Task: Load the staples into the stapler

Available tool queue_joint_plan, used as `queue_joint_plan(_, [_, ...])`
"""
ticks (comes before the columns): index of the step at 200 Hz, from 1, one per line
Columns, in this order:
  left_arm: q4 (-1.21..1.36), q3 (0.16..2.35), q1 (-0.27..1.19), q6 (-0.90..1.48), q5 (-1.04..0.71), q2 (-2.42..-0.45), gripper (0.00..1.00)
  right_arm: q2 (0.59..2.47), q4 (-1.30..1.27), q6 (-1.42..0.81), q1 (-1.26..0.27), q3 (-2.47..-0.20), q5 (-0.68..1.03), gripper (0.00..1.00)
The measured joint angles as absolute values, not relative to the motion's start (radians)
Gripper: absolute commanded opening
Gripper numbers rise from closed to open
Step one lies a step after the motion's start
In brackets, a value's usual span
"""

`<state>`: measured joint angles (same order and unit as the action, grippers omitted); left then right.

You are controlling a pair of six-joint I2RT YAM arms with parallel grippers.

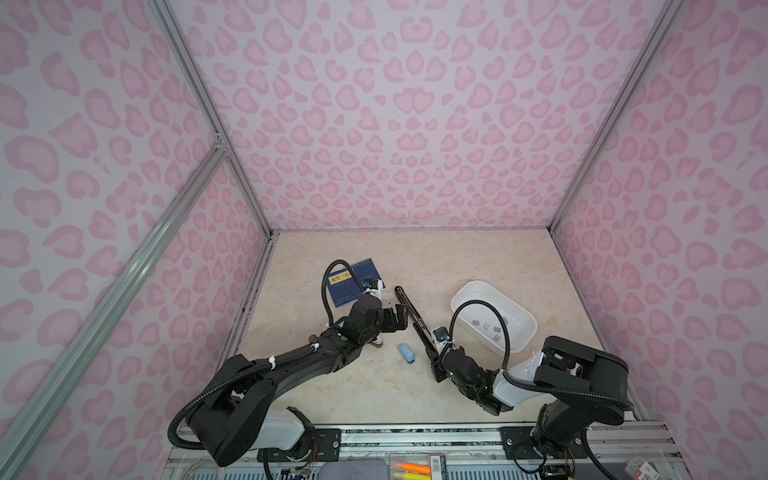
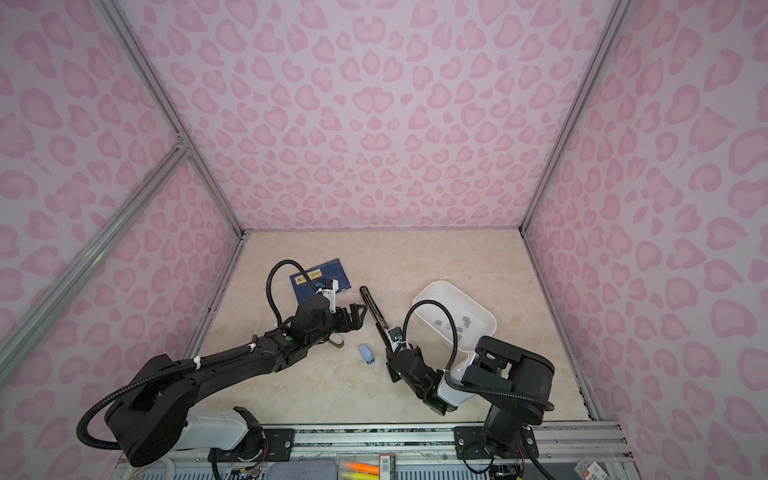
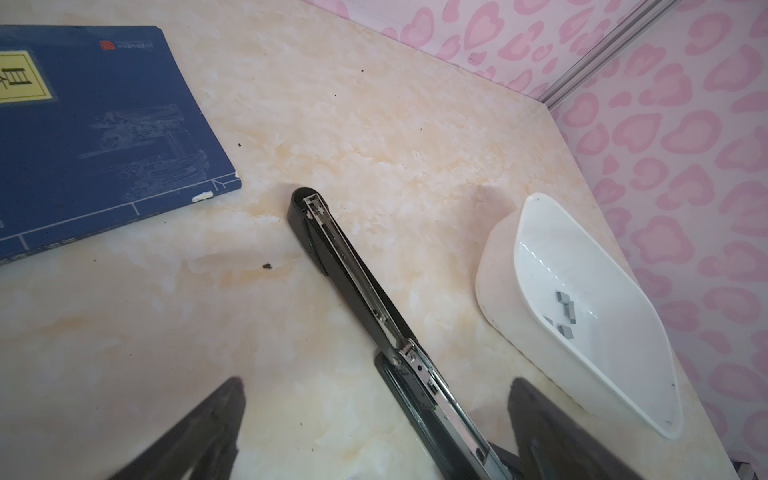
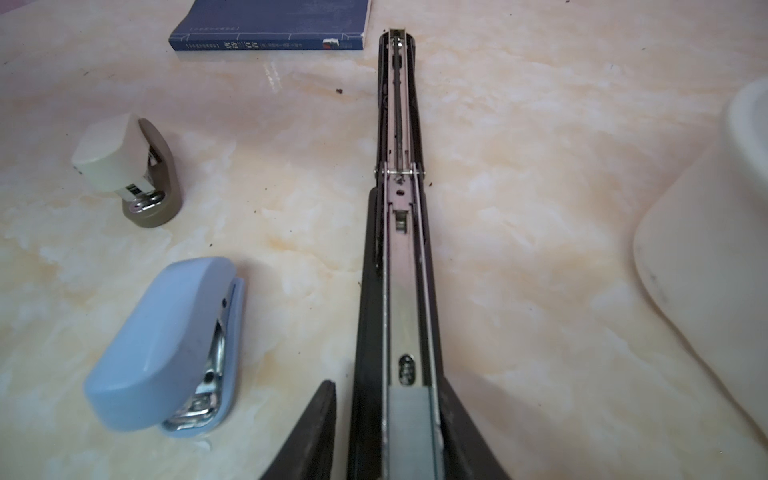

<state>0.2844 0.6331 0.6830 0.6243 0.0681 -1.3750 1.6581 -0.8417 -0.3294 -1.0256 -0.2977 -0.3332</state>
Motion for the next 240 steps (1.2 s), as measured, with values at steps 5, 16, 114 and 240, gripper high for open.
queue_joint_plan(5, [0.285, 0.633, 0.683, 0.623, 0.064, -1.378, 0.98, 1.660, -0.851, -0.329, -1.025, -0.294, -0.333, 0.35])
queue_joint_plan(16, [0.286, 0.633, 0.683, 0.622, 0.056, -1.383, 0.94, 1.660, -0.871, -0.327, -1.025, -0.283, -0.332, 0.34])
queue_joint_plan(114, [0.278, 0.731, 0.645, 0.702, -0.010, -1.539, 0.87, 1.665, -0.876, -0.317, -1.021, -0.296, -0.311, 0.15])
queue_joint_plan(240, [0.292, 0.923, 0.633, 0.920, -0.158, -1.856, 0.87, 1.627, -0.791, -0.360, -0.995, -0.321, -0.255, 0.11])
